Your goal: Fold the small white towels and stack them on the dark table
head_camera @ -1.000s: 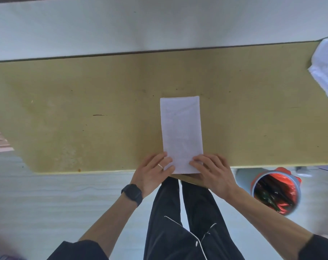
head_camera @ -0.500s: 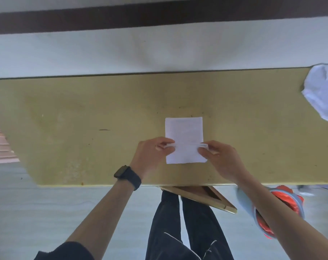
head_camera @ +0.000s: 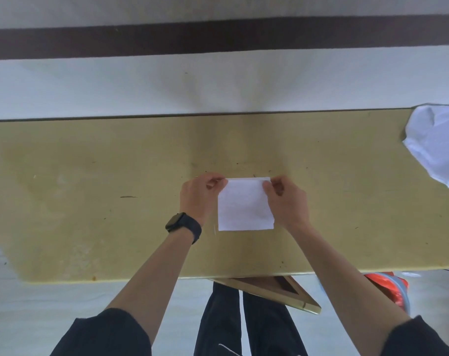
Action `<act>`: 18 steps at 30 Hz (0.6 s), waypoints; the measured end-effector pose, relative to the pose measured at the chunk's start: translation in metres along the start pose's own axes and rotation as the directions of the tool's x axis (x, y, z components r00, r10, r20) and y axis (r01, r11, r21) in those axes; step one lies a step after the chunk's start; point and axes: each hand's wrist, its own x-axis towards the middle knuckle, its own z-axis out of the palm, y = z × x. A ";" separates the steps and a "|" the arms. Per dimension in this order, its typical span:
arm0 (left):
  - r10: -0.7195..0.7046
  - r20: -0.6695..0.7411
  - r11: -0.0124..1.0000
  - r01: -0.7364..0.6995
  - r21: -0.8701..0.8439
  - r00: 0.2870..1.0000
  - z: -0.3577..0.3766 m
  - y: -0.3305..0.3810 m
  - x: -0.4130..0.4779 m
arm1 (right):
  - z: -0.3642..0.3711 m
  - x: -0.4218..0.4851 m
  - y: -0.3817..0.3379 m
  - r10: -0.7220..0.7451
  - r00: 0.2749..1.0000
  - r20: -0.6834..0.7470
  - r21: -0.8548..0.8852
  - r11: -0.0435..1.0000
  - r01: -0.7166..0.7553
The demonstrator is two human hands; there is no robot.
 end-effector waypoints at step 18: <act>0.527 -0.014 0.710 -0.431 0.557 0.850 0.026 -0.024 -0.037 | 0.023 -0.031 0.028 -0.512 0.843 -0.167 -0.439 0.804 0.401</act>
